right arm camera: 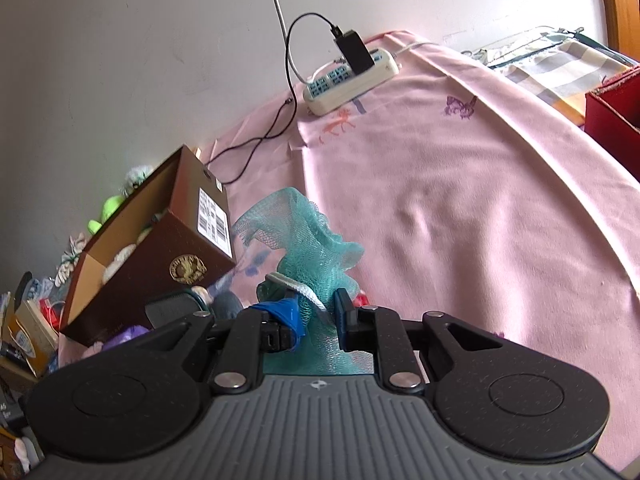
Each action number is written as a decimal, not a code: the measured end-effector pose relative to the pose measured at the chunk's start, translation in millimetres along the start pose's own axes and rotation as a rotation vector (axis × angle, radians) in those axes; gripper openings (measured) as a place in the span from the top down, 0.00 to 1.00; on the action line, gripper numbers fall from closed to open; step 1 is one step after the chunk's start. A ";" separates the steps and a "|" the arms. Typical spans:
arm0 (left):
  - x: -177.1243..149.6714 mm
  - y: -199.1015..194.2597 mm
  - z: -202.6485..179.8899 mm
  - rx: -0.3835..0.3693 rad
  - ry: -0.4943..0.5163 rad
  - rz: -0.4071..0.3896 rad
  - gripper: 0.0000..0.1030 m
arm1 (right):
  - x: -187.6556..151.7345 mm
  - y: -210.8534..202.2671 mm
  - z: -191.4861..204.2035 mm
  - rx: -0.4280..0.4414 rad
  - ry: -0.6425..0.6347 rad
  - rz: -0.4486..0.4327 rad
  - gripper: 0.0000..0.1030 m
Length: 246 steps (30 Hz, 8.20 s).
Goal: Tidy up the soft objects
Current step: 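Lift the pink bear and teal mesh puff and carry them toward the box, then lower both items into the brown box and open both tools, then withdraw both tools from the box back toward the pile, then move left tool to the grey plush while right tool approaches red yarn tassel, then grasp the grey plush with left tool while right tool grasps red yarn tassel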
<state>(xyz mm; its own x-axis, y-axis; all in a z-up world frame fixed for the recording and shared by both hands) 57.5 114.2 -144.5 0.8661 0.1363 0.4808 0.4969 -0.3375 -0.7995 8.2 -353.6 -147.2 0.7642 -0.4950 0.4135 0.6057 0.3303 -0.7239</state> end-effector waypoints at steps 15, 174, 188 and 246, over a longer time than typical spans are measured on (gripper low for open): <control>-7.3 -39.2 -7.8 -0.005 -0.015 -0.074 0.48 | 34.8 -16.2 21.5 0.071 -0.022 -0.074 1.00; -22.7 23.5 -212.8 0.298 0.216 0.150 0.24 | 2.1 0.2 18.0 0.039 -0.215 0.094 0.91; -9.7 34.0 -200.9 0.233 0.137 0.193 0.22 | 1.5 9.5 9.4 0.001 -0.251 0.115 0.91; 41.8 132.9 -199.0 0.112 0.037 0.325 0.14 | -2.3 79.5 12.8 0.007 -0.769 0.180 0.89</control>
<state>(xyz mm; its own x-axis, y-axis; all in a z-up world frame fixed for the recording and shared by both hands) 149.1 -110.3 -159.0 0.9787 0.0035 0.2055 0.1997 -0.2531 -0.9466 57.4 -316.0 -198.7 0.7879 0.2600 0.5582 0.4579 0.3586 -0.8135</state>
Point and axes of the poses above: each gripper's, at about its wrist camera, not at the fingertips, and y roughly the way its jaws point, z to its left, x to its top, the point moved 5 cm from there along y, roughly the way its jaws point, and after that the axes turned 12 degrees about z, right-handed, at the moved point
